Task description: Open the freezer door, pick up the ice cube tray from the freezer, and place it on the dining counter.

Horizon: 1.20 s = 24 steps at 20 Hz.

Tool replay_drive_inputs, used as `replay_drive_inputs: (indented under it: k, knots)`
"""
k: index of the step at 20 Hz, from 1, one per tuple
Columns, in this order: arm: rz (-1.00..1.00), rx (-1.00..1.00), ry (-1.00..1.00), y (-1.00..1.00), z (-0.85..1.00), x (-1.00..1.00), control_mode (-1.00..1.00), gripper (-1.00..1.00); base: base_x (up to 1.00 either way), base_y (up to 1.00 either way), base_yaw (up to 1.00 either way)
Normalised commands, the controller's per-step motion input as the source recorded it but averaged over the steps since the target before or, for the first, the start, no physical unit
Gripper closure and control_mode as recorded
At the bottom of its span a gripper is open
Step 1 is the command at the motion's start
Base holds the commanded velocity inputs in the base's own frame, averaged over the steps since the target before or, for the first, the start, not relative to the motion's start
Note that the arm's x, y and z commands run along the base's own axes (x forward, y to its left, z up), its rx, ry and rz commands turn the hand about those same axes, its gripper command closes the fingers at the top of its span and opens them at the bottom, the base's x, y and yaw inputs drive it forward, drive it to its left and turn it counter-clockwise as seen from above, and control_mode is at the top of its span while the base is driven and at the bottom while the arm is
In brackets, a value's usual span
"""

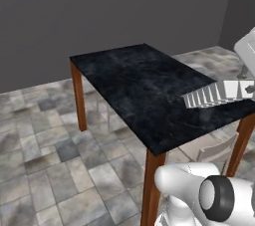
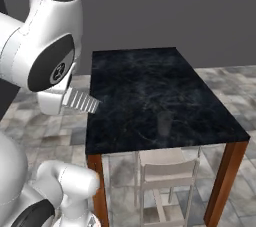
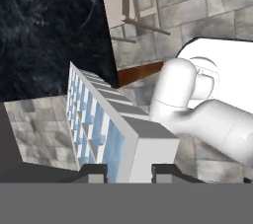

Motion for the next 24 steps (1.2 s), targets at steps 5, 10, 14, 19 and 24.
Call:
replay_drive_inputs:
  k: [5,10,14,19,24]
  knots:
    - [-0.07,0.03,-0.03,-0.10,-0.12,0.34,-1.00,1.00,0.48,-0.21,-0.12]
    - [-0.19,0.05,-0.07,-0.15,-0.47,0.95,-1.00,1.00,0.00,0.00,0.00]
    - [-0.16,0.01,-0.11,0.07,-0.60,1.00,-1.00,1.00,0.00,0.00,0.00]
    - [-0.18,0.00,-0.09,0.27,-0.62,0.99,-1.00,1.00,0.00,0.00,0.00]
    - [-0.32,0.00,-0.01,0.46,-0.49,0.82,-1.00,1.00,0.00,0.00,0.00]
